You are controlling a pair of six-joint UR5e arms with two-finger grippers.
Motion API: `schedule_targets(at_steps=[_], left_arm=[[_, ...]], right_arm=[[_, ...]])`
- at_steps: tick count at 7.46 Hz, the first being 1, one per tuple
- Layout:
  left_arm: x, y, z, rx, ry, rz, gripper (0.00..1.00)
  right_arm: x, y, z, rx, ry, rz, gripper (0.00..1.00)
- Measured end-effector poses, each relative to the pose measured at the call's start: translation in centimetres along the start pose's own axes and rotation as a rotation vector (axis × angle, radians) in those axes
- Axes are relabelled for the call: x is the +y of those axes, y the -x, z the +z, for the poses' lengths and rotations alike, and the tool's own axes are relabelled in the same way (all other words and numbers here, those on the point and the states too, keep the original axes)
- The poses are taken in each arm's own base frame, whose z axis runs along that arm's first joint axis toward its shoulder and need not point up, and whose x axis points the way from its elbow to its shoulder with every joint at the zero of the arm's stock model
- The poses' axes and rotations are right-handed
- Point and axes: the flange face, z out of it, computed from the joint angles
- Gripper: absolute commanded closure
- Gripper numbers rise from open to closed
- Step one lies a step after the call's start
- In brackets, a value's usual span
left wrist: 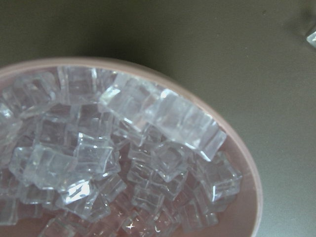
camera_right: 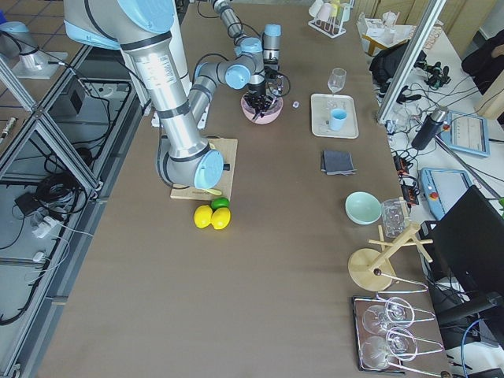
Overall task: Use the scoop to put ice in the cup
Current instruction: 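Lift the filled scoop up out of the pink bowl, then carry the scoop of ice over to the blue cup on the tray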
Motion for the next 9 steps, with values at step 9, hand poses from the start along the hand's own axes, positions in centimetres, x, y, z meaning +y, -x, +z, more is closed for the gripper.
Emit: schedule_targets(at_steps=[9], left_arm=[[0.4,0.0,-0.6,-0.001,0.013,-0.009,0.02]], right_arm=[[3.4,-9.2,-7.0,0.008,-0.237,0.289,1.0]])
